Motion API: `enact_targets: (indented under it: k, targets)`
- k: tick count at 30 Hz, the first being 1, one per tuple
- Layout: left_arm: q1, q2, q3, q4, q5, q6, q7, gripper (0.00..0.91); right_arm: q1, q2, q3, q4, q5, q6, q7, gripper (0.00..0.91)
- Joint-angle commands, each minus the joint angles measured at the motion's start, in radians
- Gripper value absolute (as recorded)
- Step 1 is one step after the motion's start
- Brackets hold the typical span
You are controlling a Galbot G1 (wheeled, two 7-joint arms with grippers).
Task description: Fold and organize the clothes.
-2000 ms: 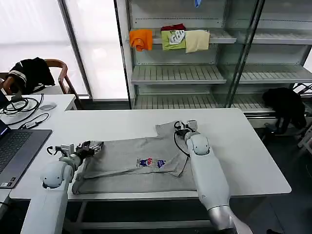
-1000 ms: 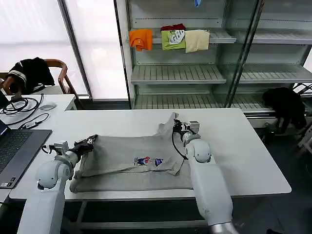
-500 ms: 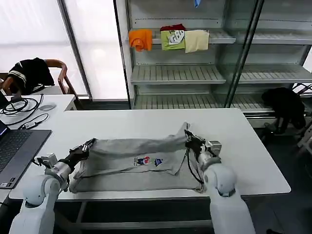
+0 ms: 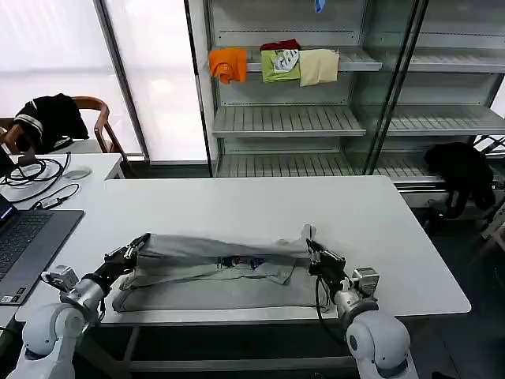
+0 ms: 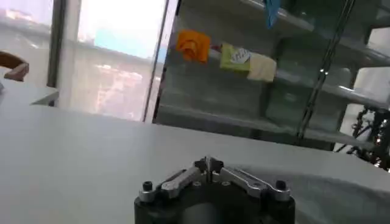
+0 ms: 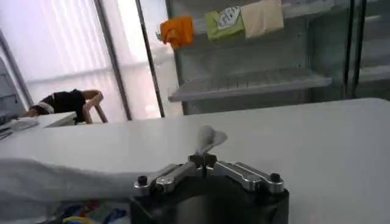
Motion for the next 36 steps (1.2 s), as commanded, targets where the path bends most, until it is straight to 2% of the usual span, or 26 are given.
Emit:
enact_targets:
  k: [1, 6, 7, 8, 9, 10, 11, 16, 19, 27, 36]
  targets:
    - [0.078, 0.002, -0.023, -0.029, -0.004, -0.02, 0.024, 0.01, -0.088, -0.014, 0.002, 0.05, -0.017, -0.004, -0.002, 0.0]
    - [0.095, -0.01, -0.02, -0.039, 0.023, -0.028, 0.024, 0.02, -0.094, -0.011, 0.0, 0.035, -0.054, -0.004, 0.002, 0.0]
    - [0.097, -0.012, -0.02, -0.041, 0.029, -0.029, 0.024, 0.02, -0.094, -0.008, -0.001, 0.031, -0.081, -0.004, 0.004, 0.111]
    - [0.101, -0.014, -0.019, -0.044, 0.036, -0.031, 0.024, 0.02, -0.094, -0.002, -0.002, 0.027, -0.104, -0.004, 0.007, 0.907]
    - [0.104, -0.016, -0.019, -0.046, 0.042, -0.03, 0.021, 0.03, -0.093, 0.003, -0.001, 0.023, -0.133, -0.004, 0.008, 0.907]
    - [0.107, -0.017, -0.02, -0.051, 0.054, -0.031, 0.018, 0.212, -0.093, 0.011, 0.0, 0.021, -0.138, -0.004, 0.014, 0.907]
    - [0.109, -0.019, -0.021, -0.055, 0.056, -0.033, 0.013, 0.907, -0.092, 0.011, 0.0, 0.021, -0.138, -0.004, 0.022, 0.907]
    - [0.123, -0.027, -0.043, -0.092, 0.078, -0.024, -0.013, 0.907, -0.08, 0.016, 0.007, 0.027, -0.171, -0.003, 0.063, 0.907]
    - [0.141, -0.036, -0.055, -0.143, 0.16, -0.015, -0.073, 0.907, -0.076, 0.016, 0.018, 0.042, -0.158, -0.002, 0.068, 0.907]
    - [0.205, -0.124, -0.029, -0.224, 0.308, 0.033, -0.27, 0.907, -0.041, 0.02, 0.023, 0.061, -0.15, -0.002, 0.072, 0.907]
    - [0.197, -0.184, -0.005, -0.207, 0.331, 0.064, -0.362, 0.907, 0.002, 0.013, 0.017, 0.067, -0.152, -0.003, 0.067, 0.907]
